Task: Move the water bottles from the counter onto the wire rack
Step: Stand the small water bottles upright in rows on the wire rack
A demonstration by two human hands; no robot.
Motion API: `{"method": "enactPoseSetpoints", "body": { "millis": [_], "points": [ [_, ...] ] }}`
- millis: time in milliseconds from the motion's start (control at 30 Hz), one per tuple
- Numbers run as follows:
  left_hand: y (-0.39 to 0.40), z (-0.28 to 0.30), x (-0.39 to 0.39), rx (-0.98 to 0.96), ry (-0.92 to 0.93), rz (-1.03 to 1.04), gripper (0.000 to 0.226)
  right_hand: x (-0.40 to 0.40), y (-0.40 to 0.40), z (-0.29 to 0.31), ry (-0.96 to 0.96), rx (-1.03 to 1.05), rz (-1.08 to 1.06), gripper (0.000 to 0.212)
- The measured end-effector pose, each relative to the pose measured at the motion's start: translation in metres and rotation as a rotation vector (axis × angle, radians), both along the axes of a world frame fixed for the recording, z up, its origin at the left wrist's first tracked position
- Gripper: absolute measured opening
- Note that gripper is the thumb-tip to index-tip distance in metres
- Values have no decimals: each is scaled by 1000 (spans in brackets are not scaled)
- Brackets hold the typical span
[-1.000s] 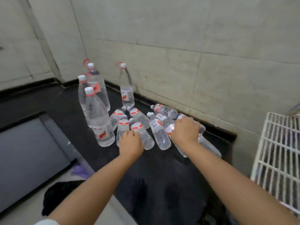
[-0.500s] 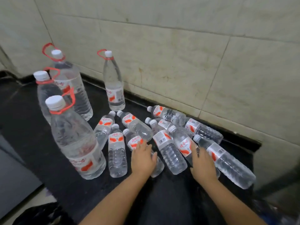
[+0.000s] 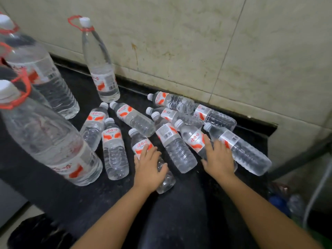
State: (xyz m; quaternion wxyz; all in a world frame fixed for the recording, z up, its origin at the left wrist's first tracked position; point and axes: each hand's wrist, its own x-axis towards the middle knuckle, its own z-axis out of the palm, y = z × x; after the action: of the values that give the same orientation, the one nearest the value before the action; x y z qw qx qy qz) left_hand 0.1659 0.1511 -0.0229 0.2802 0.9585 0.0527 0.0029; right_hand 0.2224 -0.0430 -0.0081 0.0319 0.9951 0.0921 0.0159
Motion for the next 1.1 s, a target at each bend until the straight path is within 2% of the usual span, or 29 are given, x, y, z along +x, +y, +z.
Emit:
{"method": "enactPoseSetpoints", "body": {
  "millis": [67, 133, 200, 300, 367, 467, 567, 633, 733, 833, 933, 1100],
  "points": [
    [-6, -1, -23, 19, 0, -90, 90, -16, -7, 1, 125, 25, -32, 85],
    [-11, -3, -48, 13, 9, -163, 88, -40, -13, 5, 147, 33, -110, 87],
    [-17, -3, -74, 20, -47, -246, 74, -69, -18, 10, 198, 82, -202, 90],
    [-21, -7, -109, 148, -195, -360, 45, -116, -28, 13, 271, 117, -296, 93],
    [-25, -9, -129, 241, -237, -437, 41, -145, -35, 12, 308, 115, -299, 96],
    [-30, -5, -148, 199, -221, -486, 31, -177, -45, 13, 371, 160, -303, 97],
    [-47, 17, -153, 72, -63, -346, 29, -197, -48, 19, 414, 151, -304, 86],
    [-60, 26, -149, 31, 81, -173, 47, -197, -45, 25, 424, 115, -314, 79],
    [-75, 31, -138, 43, 188, 20, 79, -180, -36, 27, 401, 125, -365, 88],
    [-80, 30, -124, -21, 331, 224, 94, -167, -26, 20, 414, 244, -404, 95],
    [-77, 29, -118, -28, 400, 364, 96, -168, -22, 14, 376, 278, -436, 88],
    [-69, 26, -111, -14, 472, 401, 80, -171, -21, 14, 326, 244, -428, 78]
  ]
}}
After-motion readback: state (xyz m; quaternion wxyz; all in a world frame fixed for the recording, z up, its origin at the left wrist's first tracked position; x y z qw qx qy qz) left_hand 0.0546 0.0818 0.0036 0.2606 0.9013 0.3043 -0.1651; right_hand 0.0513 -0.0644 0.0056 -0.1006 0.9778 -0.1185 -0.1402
